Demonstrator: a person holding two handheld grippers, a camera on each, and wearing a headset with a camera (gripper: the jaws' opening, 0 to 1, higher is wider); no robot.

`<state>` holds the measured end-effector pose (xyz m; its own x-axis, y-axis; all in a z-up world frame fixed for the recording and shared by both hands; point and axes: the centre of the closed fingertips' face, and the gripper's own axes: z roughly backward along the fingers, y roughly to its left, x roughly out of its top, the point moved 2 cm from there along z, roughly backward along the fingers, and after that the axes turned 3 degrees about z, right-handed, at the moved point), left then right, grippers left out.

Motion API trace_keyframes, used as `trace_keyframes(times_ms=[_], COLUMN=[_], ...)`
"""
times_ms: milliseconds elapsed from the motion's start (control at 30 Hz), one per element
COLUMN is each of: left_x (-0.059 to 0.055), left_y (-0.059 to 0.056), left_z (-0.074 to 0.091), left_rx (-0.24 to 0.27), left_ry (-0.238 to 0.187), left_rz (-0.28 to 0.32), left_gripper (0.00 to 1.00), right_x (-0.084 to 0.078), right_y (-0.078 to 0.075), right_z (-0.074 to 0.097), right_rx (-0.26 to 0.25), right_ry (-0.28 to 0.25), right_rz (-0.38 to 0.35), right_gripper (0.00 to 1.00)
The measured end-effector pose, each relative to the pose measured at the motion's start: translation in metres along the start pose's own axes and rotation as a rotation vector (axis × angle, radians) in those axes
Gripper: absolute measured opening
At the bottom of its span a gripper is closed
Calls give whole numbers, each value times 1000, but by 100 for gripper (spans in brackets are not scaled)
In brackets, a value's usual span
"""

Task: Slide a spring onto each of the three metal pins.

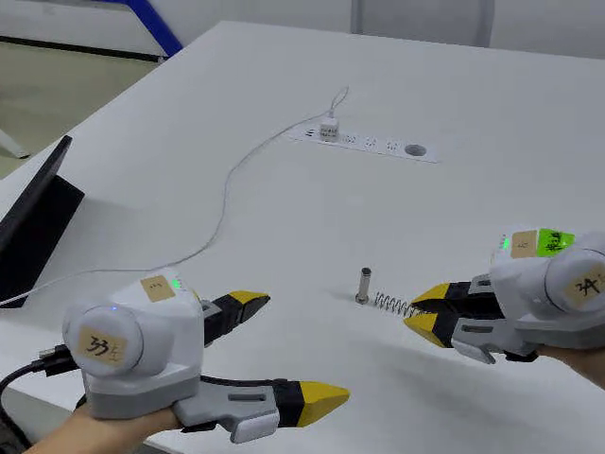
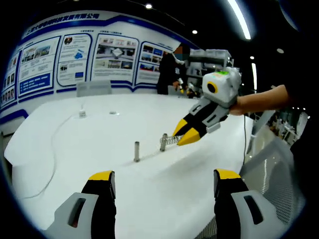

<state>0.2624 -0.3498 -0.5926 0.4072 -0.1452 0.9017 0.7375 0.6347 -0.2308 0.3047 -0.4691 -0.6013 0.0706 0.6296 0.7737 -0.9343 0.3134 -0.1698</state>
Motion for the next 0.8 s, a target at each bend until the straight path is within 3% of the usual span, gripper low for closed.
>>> trace_keyframes(times_ms=[233,333,433,533,667,800], left_x=[21,37,50,59,66,64], left_y=[-22,-27,-40,-50,-62,-68], left_z=[-11,-16,-22,-26,-27,-27], left_rx=[-95,-91,-141,-169,-214,-243], left_ry=[7,-21,-37,-43,-47,-25], left_rz=[-112,-228,-229,-279,-315,-363], left_gripper=[74,65,59,56,50,42], right_x=[21,29,35,36,36,35], right_y=[15,22,33,41,47,49], right_z=[31,40,49,54,60,62], right_rx=[19,24,34,45,59,67], right_ry=[-67,-84,-92,-87,-85,-83], right_rz=[73,105,144,179,229,247], right_gripper=[11,11,11,11,11,11])
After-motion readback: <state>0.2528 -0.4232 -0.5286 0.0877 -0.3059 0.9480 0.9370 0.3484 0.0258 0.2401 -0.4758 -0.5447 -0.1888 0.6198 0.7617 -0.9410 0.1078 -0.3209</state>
